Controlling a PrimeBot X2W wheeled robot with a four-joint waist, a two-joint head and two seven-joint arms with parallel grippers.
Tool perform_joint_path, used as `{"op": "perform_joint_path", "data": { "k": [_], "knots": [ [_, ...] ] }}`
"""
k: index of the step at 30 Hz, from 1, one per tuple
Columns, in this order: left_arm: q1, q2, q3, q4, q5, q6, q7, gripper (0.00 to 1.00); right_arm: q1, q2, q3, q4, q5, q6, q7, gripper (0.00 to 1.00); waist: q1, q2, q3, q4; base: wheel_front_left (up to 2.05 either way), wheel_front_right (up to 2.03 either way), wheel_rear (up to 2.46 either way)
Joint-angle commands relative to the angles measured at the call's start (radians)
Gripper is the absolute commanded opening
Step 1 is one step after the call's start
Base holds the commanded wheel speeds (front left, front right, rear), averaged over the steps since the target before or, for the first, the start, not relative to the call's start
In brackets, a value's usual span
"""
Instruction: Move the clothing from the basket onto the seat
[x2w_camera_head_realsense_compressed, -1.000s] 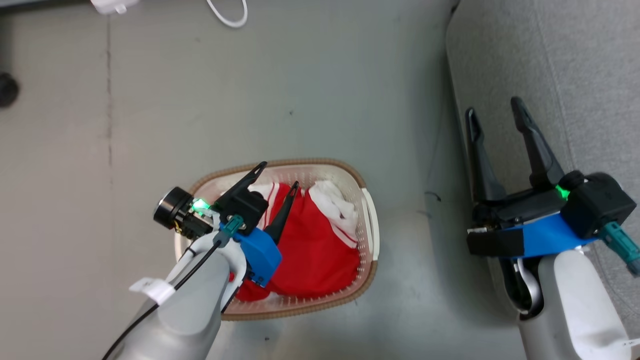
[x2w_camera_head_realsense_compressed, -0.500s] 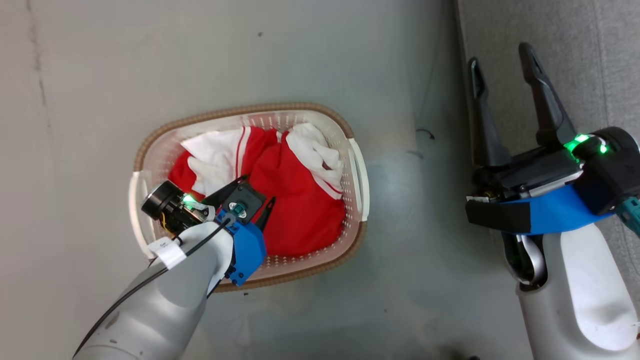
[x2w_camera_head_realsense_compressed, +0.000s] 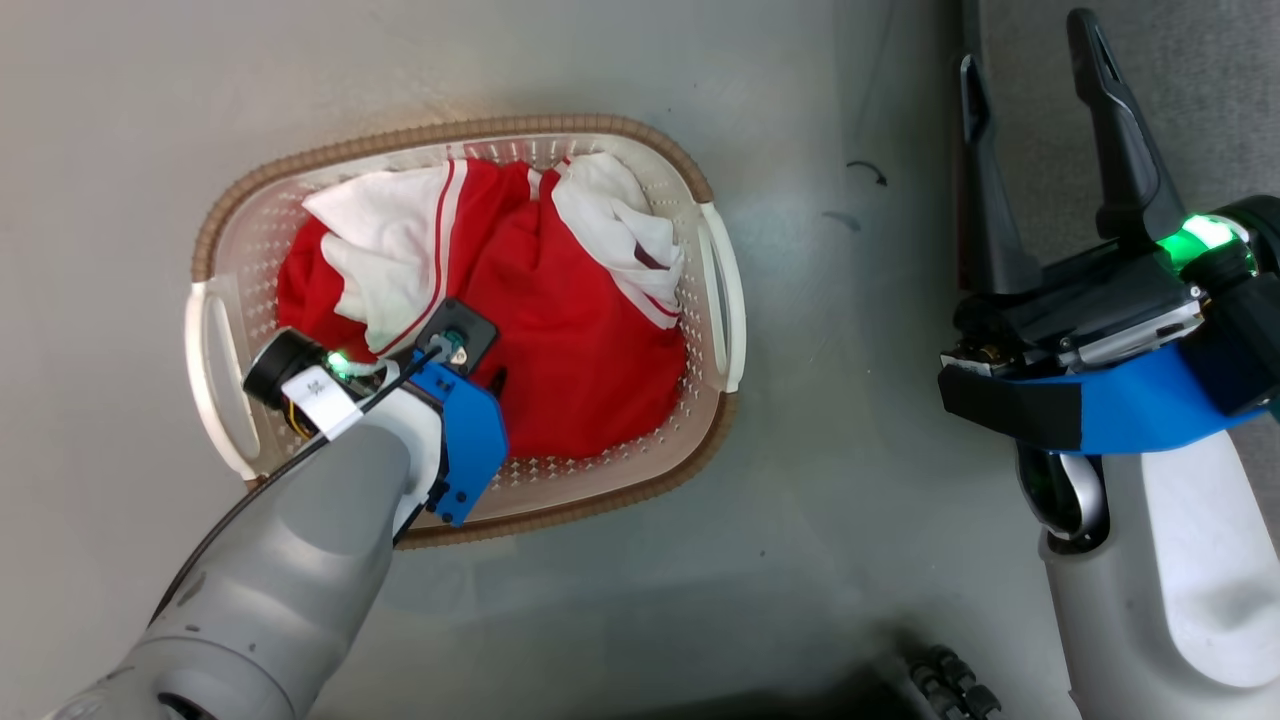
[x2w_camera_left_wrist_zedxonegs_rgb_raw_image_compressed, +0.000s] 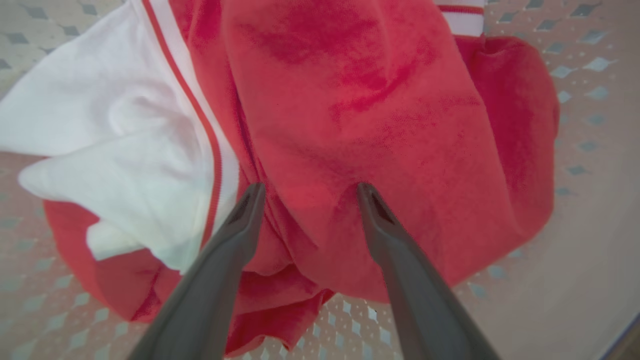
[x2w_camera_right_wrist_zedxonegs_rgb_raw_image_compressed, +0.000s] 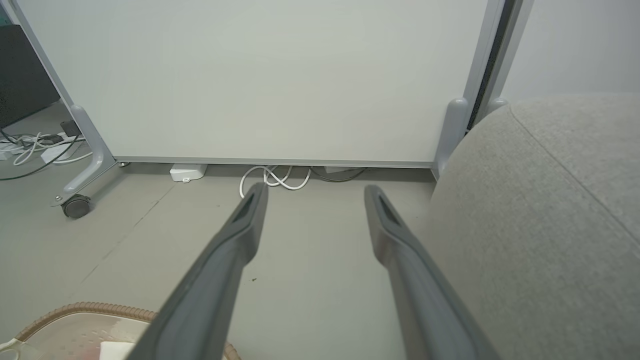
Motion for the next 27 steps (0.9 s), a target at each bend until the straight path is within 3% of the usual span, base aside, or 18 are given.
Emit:
{"op": "perform_joint_path", "data": {
  "k": [1, 12, 18, 20, 21, 27],
  "knots": [
    [-0.025, 0.011, -0.015, -0.011, -0.02, -0.001, 0.01, 1.0, -0.016, -0.004, 0.002, -0.009, -0.008, 0.0, -0.004, 1.0, -0.0001, 0.0, 0.023, 0.0, 0.0, 0.0, 0.0],
    [-0.077, 0.021, -0.075, -0.085, -0.231, -0.001, 0.034, 1.0, -0.015, -0.004, -0.002, -0.041, -0.011, 0.0, -0.004, 1.0, -0.0001, 0.0, 0.099, -0.002, 0.0, 0.0, 0.0],
    [-0.096, 0.019, -0.126, -0.071, -0.275, -0.001, 0.049, 1.0, -0.01, -0.004, 0.0, -0.051, -0.006, 0.0, -0.004, 1.0, -0.0001, 0.0, 0.114, -0.003, 0.0, 0.0, 0.0],
    [-0.11, 0.02, -0.158, -0.064, -0.285, -0.001, 0.043, 0.19, -0.011, -0.004, 0.0, -0.06, -0.003, 0.0, -0.004, 1.0, -0.0001, 0.0, 0.117, -0.002, 0.0, 0.0, 0.0],
    [-0.113, 0.019, -0.165, -0.063, -0.288, -0.001, 0.029, 0.0, -0.012, -0.004, -0.001, -0.062, -0.002, 0.0, -0.004, 1.0, -0.0001, 0.0, 0.116, 0.0, 0.0, 0.0, 0.0],
    [-0.133, 0.006, -0.186, -0.053, -0.305, -0.001, -0.052, 0.0, -0.017, -0.004, -0.009, -0.063, -0.007, 0.0, -0.004, 1.0, -0.0001, 0.0, 0.095, 0.018, 0.0, 0.0, 0.0]
  ]
}}
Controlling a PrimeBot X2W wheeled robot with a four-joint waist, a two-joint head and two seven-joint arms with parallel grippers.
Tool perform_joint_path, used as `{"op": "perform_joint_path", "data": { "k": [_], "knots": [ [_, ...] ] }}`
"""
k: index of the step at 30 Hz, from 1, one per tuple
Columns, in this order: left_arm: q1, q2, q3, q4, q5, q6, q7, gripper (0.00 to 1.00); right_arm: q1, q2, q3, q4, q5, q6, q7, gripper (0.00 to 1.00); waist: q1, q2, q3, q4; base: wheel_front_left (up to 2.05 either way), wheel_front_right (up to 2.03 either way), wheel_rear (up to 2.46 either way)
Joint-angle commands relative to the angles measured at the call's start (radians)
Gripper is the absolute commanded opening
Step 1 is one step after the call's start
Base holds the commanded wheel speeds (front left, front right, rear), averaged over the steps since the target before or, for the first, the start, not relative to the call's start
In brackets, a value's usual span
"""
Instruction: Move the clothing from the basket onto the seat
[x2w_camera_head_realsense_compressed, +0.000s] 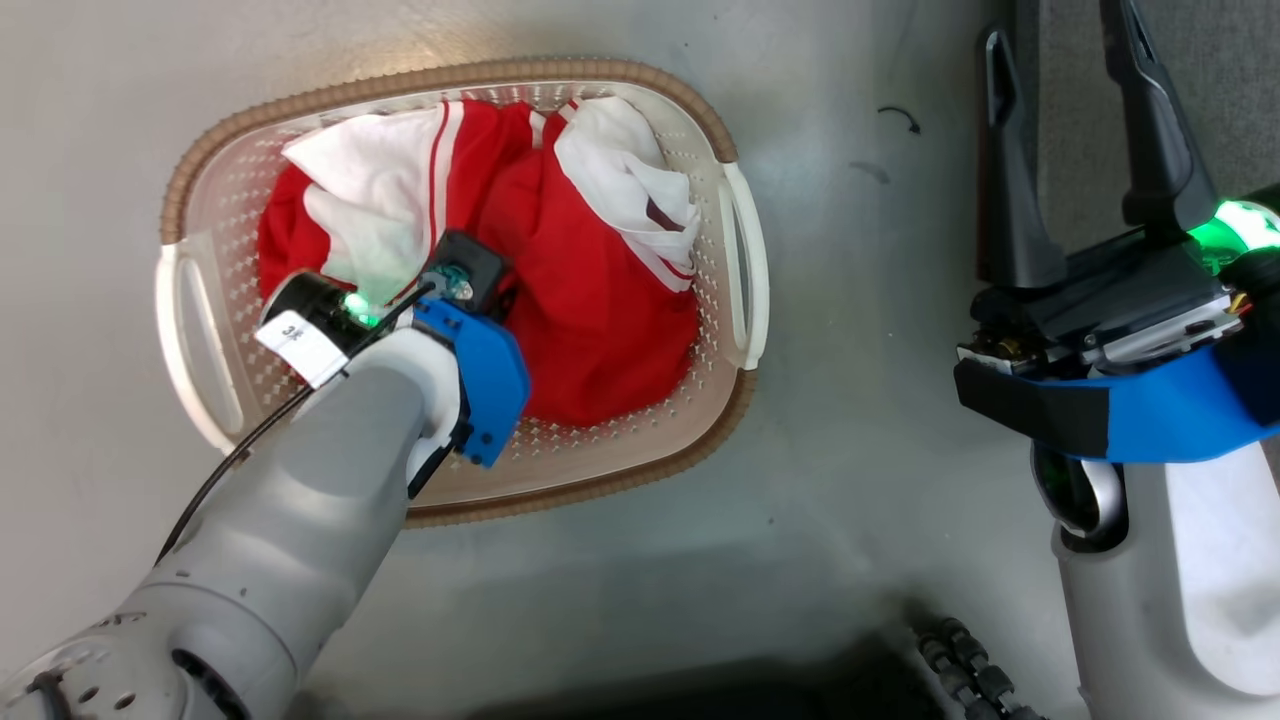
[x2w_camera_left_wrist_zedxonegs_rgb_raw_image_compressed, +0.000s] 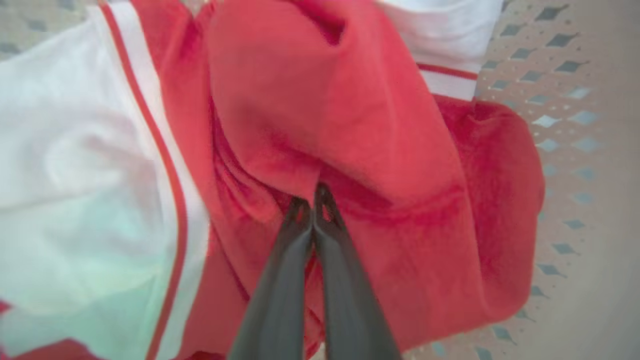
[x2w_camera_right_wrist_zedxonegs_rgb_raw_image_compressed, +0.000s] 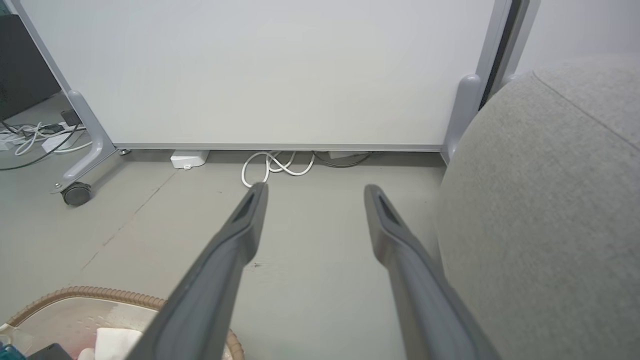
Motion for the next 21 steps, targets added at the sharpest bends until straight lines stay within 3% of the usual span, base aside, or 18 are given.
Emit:
{"op": "perform_joint_path", "data": {
  "k": [1, 8, 21],
  "knots": [
    [-0.03, -0.002, 0.001, 0.001, -0.004, -0.001, -0.025, 0.0, -0.013, -0.004, -0.005, -0.005, -0.004, 0.0, -0.004, 1.0, -0.0001, 0.0, -0.008, 0.009, 0.0, 0.0, 0.0],
    [-0.013, -0.022, -0.011, -0.003, -0.038, -0.001, -0.137, 0.0, -0.011, -0.004, -0.013, 0.016, -0.008, 0.0, -0.004, 1.0, -0.0001, 0.0, -0.076, 0.036, 0.0, 0.0, 0.0],
    [0.069, -0.031, -0.009, -0.021, -0.099, -0.001, -0.228, 0.0, 0.05, -0.004, -0.016, 0.059, 0.001, 0.0, -0.004, 1.0, -0.0001, 0.0, -0.287, 0.085, 0.0, 0.0, 0.0]
  ]
}}
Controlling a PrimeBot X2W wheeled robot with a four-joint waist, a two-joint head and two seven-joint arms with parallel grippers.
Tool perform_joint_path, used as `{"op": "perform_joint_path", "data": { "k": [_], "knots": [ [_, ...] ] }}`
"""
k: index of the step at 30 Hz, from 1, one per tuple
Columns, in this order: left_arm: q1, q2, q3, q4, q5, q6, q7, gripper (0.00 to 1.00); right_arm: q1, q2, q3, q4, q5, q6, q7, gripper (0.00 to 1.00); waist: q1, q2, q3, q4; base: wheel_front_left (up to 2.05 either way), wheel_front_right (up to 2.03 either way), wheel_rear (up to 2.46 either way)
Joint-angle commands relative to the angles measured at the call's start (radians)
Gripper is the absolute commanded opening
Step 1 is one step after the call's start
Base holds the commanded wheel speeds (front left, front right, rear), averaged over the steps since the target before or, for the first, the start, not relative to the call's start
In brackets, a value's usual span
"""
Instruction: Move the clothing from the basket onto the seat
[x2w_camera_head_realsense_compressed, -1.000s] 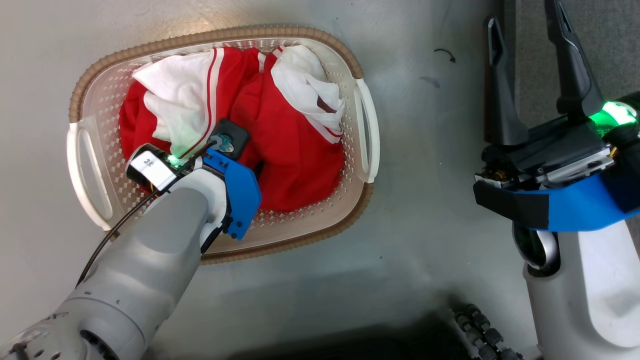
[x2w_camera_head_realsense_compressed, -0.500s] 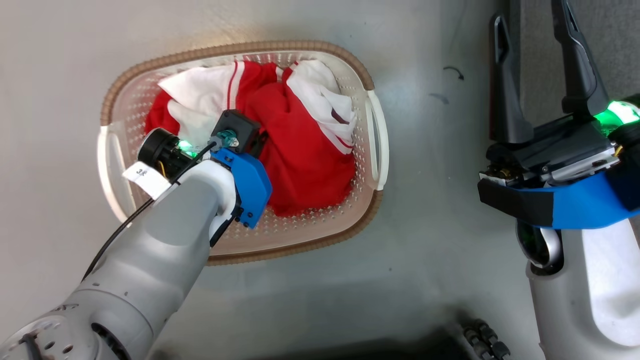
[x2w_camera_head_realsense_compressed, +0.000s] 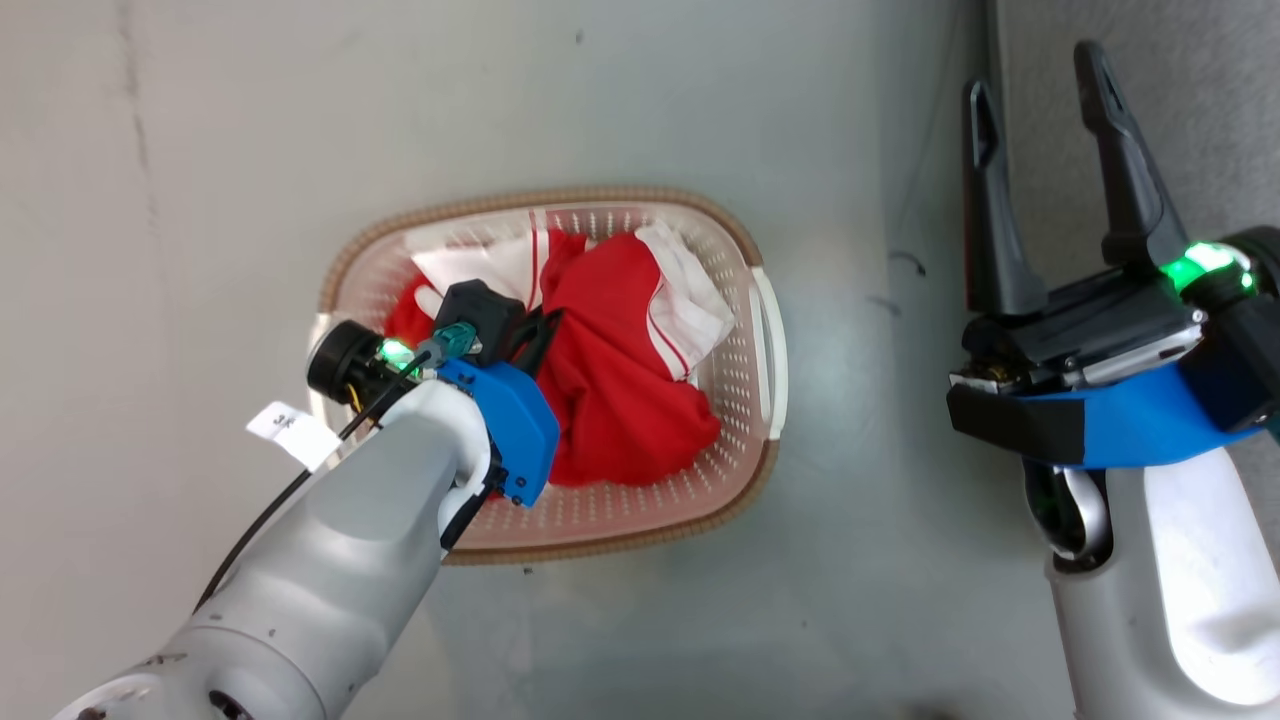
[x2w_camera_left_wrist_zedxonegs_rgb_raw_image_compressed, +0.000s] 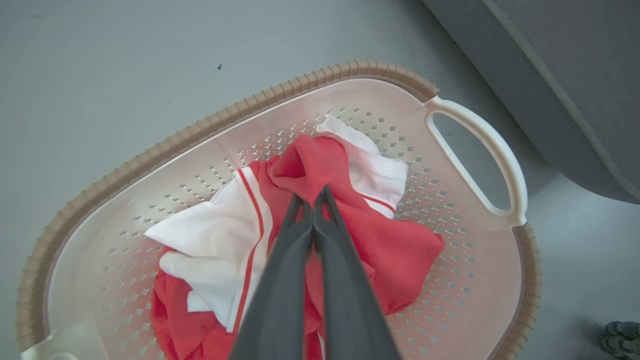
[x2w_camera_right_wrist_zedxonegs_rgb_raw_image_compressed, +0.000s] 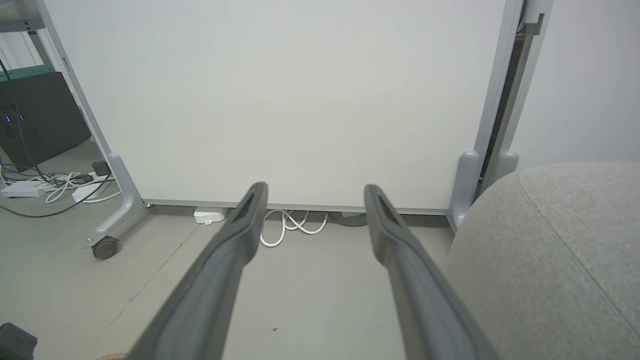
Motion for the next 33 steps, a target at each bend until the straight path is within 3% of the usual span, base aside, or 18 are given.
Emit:
{"op": "perform_joint_path", "data": {
  "k": [1, 6, 16, 25, 33],
  "knots": [
    [0.011, 0.003, 0.011, -0.006, -0.007, -0.001, -0.007, 0.0, 0.018, -0.004, -0.004, 0.005, 0.0, 0.0, -0.004, 1.0, 0.0001, 0.0, -0.063, 0.019, 0.0, 0.0, 0.0],
    [0.033, 0.029, 0.127, -0.094, 0.039, 0.008, -0.008, 0.0, 0.05, -0.004, -0.017, 0.02, -0.002, 0.0, -0.004, 1.0, 0.0001, 0.0, -0.146, 0.039, 0.0, 0.0, 0.0],
    [0.185, 0.07, 0.424, -0.31, 0.236, 0.037, -0.008, 0.0, 0.137, -0.004, -0.028, 0.052, 0.011, 0.0, -0.004, 1.0, 0.0001, 0.0, -0.328, 0.068, 0.0, 0.0, 0.0],
    [0.287, 0.055, 0.641, -0.479, 0.395, 0.026, -0.008, 0.0, 0.195, -0.004, -0.021, 0.072, 0.024, 0.0, -0.004, 1.0, 0.0001, 0.0, -0.454, 0.077, 0.0, 0.0, 0.0],
    [0.332, 0.028, 0.772, -0.613, 0.496, 0.013, -0.008, 0.0, 0.244, -0.004, -0.016, 0.088, 0.037, 0.0, -0.004, 1.0, 0.0001, 0.0, -0.542, 0.078, 0.0, 0.0, 0.0]
  ]
}}
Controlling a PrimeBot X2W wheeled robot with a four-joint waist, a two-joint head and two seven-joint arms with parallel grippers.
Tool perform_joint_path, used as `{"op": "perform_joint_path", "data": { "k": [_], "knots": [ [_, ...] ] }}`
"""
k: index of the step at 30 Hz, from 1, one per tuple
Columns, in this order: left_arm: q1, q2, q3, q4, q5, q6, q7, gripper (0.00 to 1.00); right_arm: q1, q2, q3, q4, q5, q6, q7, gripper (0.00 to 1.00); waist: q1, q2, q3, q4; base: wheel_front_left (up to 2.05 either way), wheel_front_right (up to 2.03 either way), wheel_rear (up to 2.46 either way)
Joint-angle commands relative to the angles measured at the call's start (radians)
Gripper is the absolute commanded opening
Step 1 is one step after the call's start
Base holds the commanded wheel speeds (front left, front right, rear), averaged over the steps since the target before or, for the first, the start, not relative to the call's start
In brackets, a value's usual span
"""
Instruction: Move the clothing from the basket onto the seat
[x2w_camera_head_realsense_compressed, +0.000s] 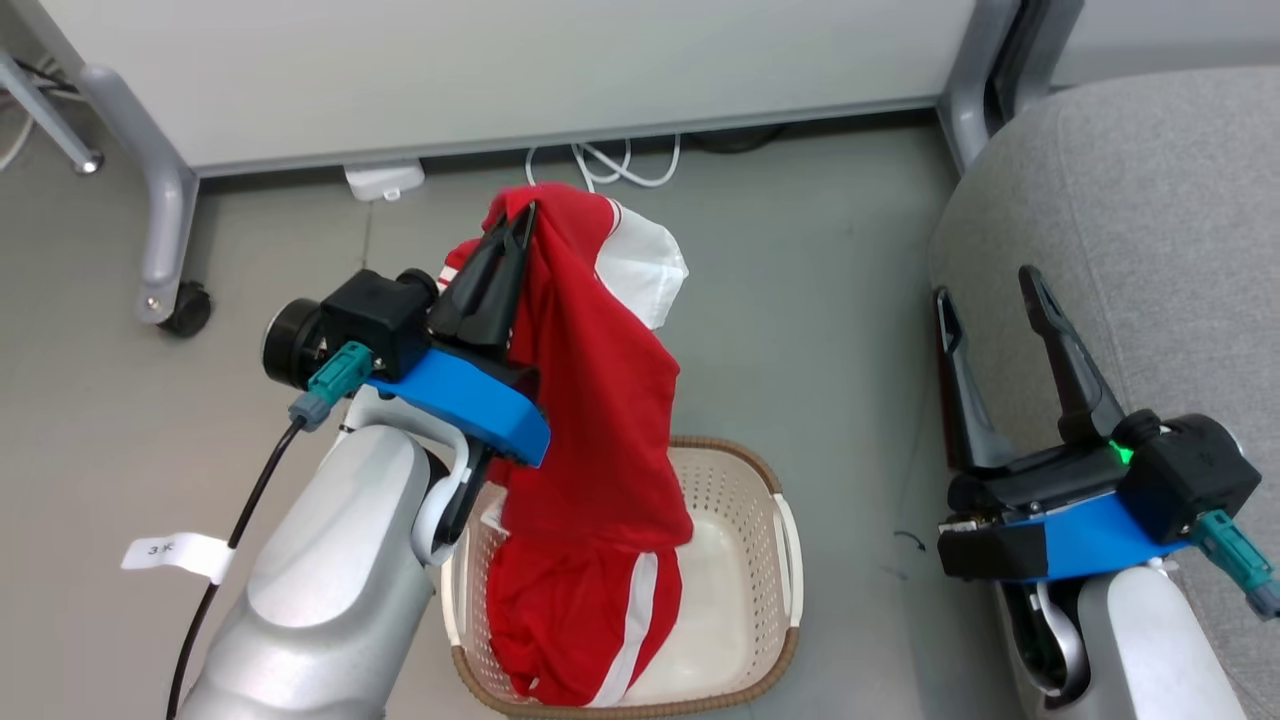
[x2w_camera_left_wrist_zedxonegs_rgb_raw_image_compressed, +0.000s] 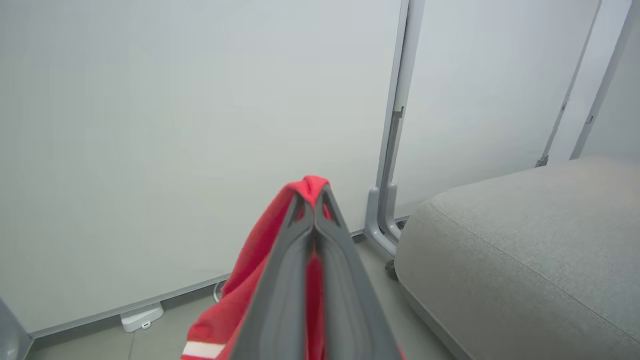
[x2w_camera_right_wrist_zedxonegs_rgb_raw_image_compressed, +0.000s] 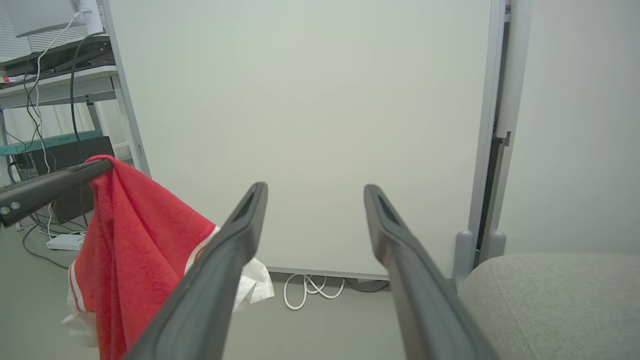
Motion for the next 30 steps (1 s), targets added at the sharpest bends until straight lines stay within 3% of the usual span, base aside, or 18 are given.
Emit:
{"op": "perform_joint_path", "data": {
  "k": [1, 14, 30],
  "knots": [
    [0.014, -0.004, 0.017, -0.021, 0.014, -0.004, -0.005, 0.0, 0.018, -0.004, 0.003, 0.004, 0.007, 0.0, -0.004, 1.0, 0.0002, -0.0001, -0.032, 0.0, 0.0, 0.0, 0.0],
    [0.029, -0.018, 0.011, -0.127, 0.041, -0.016, -0.002, 0.0, 0.087, -0.004, 0.009, 0.013, 0.023, 0.0, -0.004, 1.0, 0.0002, -0.0001, -0.125, 0.0, 0.0, 0.0, 0.0],
    [0.008, 0.001, -0.028, -0.177, 0.018, -0.017, 0.02, 0.0, 0.057, -0.004, 0.038, -0.009, 0.012, 0.0, -0.004, 1.0, 0.0002, -0.0001, -0.138, 0.009, 0.0, 0.0, 0.0]
  ]
}}
